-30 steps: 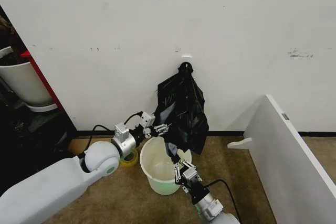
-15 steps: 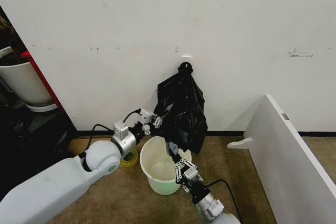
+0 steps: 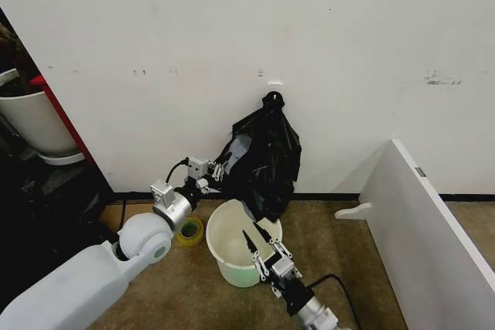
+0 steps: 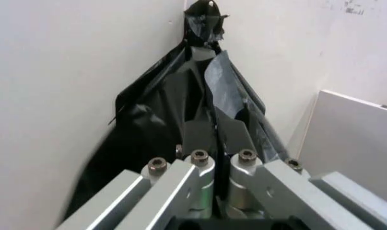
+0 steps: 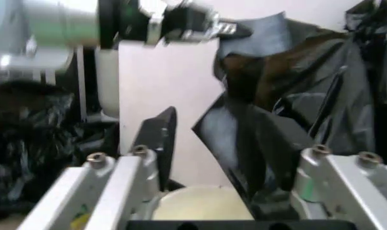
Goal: Place the garbage bag over the trash bin.
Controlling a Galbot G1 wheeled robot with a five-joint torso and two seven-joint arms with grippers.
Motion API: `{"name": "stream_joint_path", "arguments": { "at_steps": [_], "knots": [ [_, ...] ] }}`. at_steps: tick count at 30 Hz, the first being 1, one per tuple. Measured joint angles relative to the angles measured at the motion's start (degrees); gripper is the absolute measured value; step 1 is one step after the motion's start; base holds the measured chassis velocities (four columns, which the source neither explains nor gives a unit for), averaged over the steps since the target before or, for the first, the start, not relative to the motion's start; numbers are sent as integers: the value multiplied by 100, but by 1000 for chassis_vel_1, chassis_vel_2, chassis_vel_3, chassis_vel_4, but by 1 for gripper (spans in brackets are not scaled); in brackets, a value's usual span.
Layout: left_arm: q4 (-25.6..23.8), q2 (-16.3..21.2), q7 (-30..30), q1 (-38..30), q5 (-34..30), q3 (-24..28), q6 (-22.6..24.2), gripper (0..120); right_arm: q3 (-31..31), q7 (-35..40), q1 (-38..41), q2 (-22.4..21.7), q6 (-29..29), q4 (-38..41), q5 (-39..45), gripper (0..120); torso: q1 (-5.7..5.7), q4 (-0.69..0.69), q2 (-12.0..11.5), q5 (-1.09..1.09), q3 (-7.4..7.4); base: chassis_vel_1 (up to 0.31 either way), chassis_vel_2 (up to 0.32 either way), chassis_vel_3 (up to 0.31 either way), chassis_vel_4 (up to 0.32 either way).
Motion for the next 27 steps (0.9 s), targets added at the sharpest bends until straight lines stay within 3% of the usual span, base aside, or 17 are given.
{"name": "stream_joint_path", "arguments": {
  "at_steps": [8, 15, 23, 27],
  "knots": [
    [22, 65, 23, 156, 108, -49, -83, 0, -14, 355, 469, -277, -842, 381, 1318, 75, 0, 2, 0, 0, 0, 0, 0, 0, 0],
    [63, 126, 57, 115, 183, 39, -141, 0, -225, 712, 1404, -474, -1492, -104, 1326, 97, 0, 1, 0, 1, 1, 0, 0, 0, 0],
    [39, 174, 63, 107, 185, 31, -144, 0, -738, 830, 2232, -592, -2029, -486, 1137, 98, 0, 2, 0, -1, 1, 0, 0, 0, 0],
    [9, 196, 77, 119, 183, 24, -144, 0, -889, 969, 2397, -599, -2359, -590, 932, 88, 0, 0, 0, -1, 1, 0, 0, 0, 0]
  ]
}}
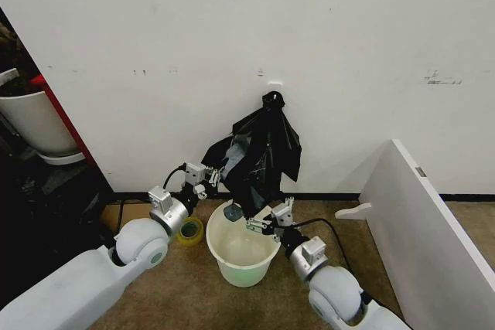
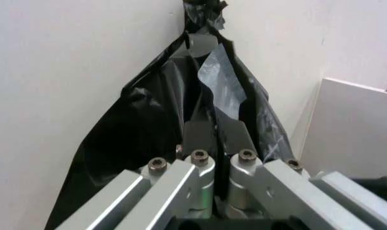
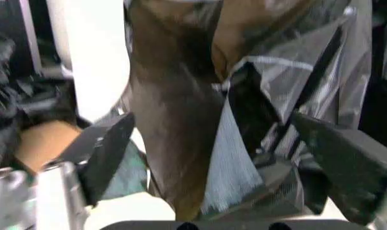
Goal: Place the garbage bag over the trash bin.
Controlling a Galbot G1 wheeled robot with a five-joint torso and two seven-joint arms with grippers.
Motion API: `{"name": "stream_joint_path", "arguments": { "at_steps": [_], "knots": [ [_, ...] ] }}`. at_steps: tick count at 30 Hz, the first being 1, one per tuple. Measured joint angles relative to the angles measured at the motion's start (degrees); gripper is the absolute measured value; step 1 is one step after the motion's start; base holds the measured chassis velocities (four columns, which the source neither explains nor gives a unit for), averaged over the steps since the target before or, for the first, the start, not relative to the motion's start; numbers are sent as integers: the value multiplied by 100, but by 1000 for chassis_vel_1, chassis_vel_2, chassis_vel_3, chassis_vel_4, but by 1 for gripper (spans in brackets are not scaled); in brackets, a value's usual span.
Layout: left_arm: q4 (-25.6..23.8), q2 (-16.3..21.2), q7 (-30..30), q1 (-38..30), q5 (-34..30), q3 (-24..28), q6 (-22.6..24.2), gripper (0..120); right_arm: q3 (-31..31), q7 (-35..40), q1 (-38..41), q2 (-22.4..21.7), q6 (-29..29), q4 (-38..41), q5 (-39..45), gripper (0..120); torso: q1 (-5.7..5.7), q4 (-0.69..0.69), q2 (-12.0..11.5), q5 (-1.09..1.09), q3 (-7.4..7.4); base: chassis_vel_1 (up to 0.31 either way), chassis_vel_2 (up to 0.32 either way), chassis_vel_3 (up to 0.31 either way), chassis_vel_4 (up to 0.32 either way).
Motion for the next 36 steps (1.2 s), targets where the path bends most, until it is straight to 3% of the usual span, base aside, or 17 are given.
{"name": "stream_joint_path", "arguments": {
  "at_steps": [6, 8, 16, 24, 29, 34, 36],
  "knots": [
    [-31, -16, 41, 51, 10, -11, 0, 0, -28, 266, 369, 61, -753, -160, 65, 64, 0, 0, 0, 0, 0, 0, 0, 0, 0],
    [-31, -16, 46, 67, 13, -13, 0, 0, -30, 264, 434, 69, -880, -165, 100, 61, 0, 1, 0, 1, 0, 0, 0, 0, 0],
    [-47, 3, 43, 94, 5, -65, 0, 0, -77, 97, 565, 61, -1900, -31, 590, 27, 0, 0, 0, 0, 0, 0, 0, 0, 0],
    [-75, 17, 1, 129, 11, -92, -7, 0, -11, 178, 657, 44, -1687, 2, 863, 0, 0, 0, 0, 0, 0, 0, 0, 0, 0],
    [-137, 8, -21, 277, 30, -234, -20, 0, 173, 174, 503, 52, -1286, 132, 1032, 0, 0, 1, 0, 1, 0, 0, 0, 0, 0],
    [-355, 5, -60, 831, 57, -714, -63, 0, 689, 39, -53, 30, -844, 570, 1404, 0, 0, -2, 0, 1, -1, 0, 0, 0, 0],
    [-504, -7, -76, 1123, 66, -935, -80, 0, 1004, -57, -429, -31, -776, 917, 1645, 0, 0, 5, 1, 1, -1, 0, 0, 0, 0]
  ]
}}
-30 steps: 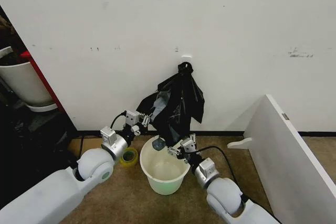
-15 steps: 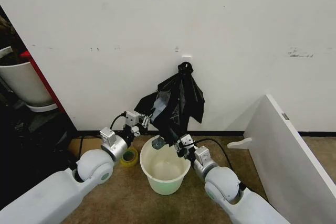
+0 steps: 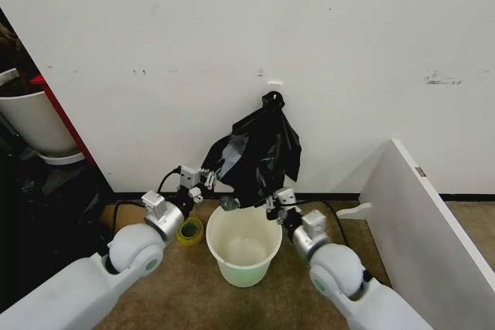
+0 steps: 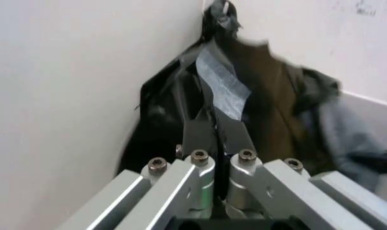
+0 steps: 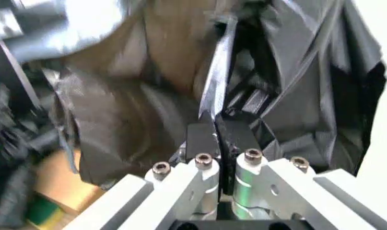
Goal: Place the garbage bag over the trash bin.
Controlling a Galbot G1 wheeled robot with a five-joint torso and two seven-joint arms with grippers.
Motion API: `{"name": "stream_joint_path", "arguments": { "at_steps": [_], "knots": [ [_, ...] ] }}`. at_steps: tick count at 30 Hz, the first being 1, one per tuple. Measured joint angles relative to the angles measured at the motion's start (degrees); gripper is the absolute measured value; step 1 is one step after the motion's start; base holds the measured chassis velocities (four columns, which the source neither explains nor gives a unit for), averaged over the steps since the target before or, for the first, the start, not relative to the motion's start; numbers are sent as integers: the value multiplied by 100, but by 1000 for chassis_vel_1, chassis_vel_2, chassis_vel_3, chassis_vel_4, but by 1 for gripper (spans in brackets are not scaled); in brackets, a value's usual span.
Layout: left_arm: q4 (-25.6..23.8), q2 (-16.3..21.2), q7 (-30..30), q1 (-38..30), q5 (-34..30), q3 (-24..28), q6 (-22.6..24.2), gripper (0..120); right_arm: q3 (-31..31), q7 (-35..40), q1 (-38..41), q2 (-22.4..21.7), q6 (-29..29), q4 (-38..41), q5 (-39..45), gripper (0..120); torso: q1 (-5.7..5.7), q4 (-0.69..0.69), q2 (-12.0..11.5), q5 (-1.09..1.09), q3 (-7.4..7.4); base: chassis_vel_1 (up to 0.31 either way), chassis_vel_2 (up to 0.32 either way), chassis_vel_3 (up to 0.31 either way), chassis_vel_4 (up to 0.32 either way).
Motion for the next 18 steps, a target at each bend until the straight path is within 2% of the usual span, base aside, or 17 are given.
{"name": "stream_joint_path", "arguments": {
  "at_steps": [1, 5, 8, 13, 18],
  "knots": [
    [-142, -34, -20, 155, -11, -158, -6, 0, 255, -95, -441, -107, 72, 406, 120, 0, 0, -8, 0, -3, 0, 0, 0, 0, 0],
    [-370, -21, -40, 474, 9, -297, -41, 0, 417, -202, -1003, -223, 257, 904, -1, 0, 0, -6, 0, -1, 0, 0, 0, 0, 0],
    [-664, -29, -47, 873, 53, -338, -76, 0, 449, -273, -1403, -130, 504, 1190, -338, 0, -1, -2, 0, -1, -1, 0, 0, 0, 0],
    [-976, -97, -74, 1150, 59, -370, -79, 0, 439, -226, -1617, 87, 581, 1468, -422, 0, -1, -5, 0, 0, -1, 0, 0, 0, 0],
    [-1344, -32, -109, 1443, 127, -410, -65, 0, 356, -126, -1619, 234, 411, 1671, -86, 0, -1, -4, 1, -1, 0, 0, 0, 0, 0]
  ]
}}
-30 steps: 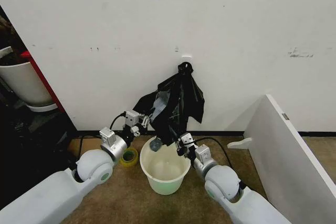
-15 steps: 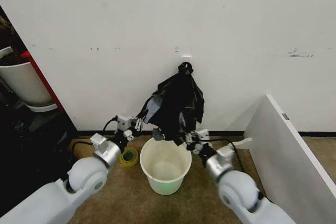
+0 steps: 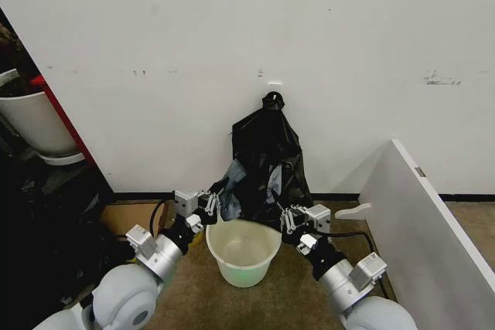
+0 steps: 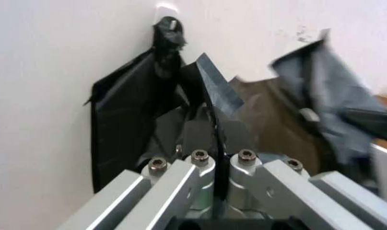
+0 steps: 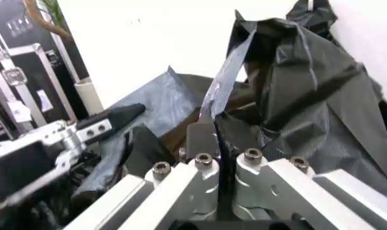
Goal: Place the garbage bag over the trash bin.
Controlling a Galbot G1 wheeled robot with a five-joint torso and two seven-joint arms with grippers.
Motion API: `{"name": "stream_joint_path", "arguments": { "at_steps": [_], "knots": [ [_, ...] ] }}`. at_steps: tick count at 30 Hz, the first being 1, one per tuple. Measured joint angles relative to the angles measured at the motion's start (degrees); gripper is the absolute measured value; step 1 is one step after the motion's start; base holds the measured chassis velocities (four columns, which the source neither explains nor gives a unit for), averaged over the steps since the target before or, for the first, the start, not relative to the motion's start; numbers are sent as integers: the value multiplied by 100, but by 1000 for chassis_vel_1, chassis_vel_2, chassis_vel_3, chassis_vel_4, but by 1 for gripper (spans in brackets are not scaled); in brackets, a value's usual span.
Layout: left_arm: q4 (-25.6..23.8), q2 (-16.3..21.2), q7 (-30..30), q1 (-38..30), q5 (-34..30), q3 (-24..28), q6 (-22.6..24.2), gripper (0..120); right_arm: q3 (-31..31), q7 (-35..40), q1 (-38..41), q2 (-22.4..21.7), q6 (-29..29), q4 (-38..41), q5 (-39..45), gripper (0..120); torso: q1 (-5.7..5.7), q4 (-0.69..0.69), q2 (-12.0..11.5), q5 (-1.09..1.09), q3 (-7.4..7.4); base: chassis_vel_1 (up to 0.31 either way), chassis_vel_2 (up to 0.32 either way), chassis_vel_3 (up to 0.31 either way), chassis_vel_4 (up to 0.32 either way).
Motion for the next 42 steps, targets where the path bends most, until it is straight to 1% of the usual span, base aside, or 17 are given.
{"name": "stream_joint_path", "arguments": {
  "at_steps": [4, 7, 9, 11, 15, 18, 22, 24, 26, 29, 32, 33, 38, 42],
  "knots": [
    [-126, 103, 25, 143, 72, -33, -44, 0, -64, -11, 88, 76, 11, -41, 140, 0, 0, 0, 0, -1, 0, 0, 0, 0, 0],
    [-129, 263, 65, 221, 243, -73, -205, 0, -211, -98, 294, 205, 200, -305, 213, 0, 0, 0, 0, 0, 1, 0, 0, 0, 0],
    [-125, 275, 66, 228, 254, -80, -226, 0, -241, -109, 340, 233, 232, -365, 232, 0, 0, 0, 0, 0, 1, 0, 0, 0, 0],
    [-103, 272, 66, 234, 262, -102, -268, 0, -335, -121, 498, 322, 325, -540, 294, 0, 0, 0, 0, 0, 1, 0, 0, 0, 0],
    [43, 127, 36, 199, 270, -130, -336, 0, -552, -104, 894, 539, 461, -1003, 376, 0, 0, 1, -1, -1, 1, 0, 0, 0, 0],
    [102, 102, 28, 162, 278, -130, -360, 0, -624, -68, 995, 591, 467, -1108, 402, 0, 0, 0, -2, -1, 1, 0, 0, 0, 0],
    [296, 96, 26, -32, 263, -109, -421, 0, -791, -37, 1258, 754, 506, -1344, 430, 0, 1, 0, -1, -1, 1, 0, 0, 0, 0],
    [457, 65, 22, -157, 249, -30, -440, 0, -809, -18, 1401, 833, 535, -1468, 448, 0, 1, 0, -2, 0, 1, 0, 0, 0, 0],
    [509, 46, 19, -194, 249, 2, -446, 0, -809, -7, 1448, 854, 540, -1501, 465, 0, 1, 0, -2, 0, 1, 0, 0, 0, 0],
    [775, -87, -14, -348, 303, 172, -486, 0, -799, 28, 1668, 923, 596, -1664, 555, 0, 1, 0, -2, 0, 1, 0, 0, 0, 0],
    [1144, -304, -73, -595, 510, 351, -602, 0, -775, 27, 1957, 1024, 717, -1972, 632, 0, 1, 1, -2, 0, 2, 0, 0, 0, 0],
    [1144, -304, -73, -595, 510, 351, -602, 0, -775, 27, 1957, 1024, 717, -1972, 632, 0, 1, 1, -2, 0, 2, 0, 0, 0, 0],
    [1356, -451, -136, -1079, 533, 453, -599, 0, -792, 91, 2067, 1091, 711, -2092, 739, 0, 1, -2, -2, 0, 2, 0, 0, 0, 0],
    [1353, -346, -127, -1163, 490, 434, -583, 0, -810, 133, 1988, 1148, 695, -2078, 796, 0, 1, -1, -2, 0, 1, 0, 0, 0, 0]
  ]
}}
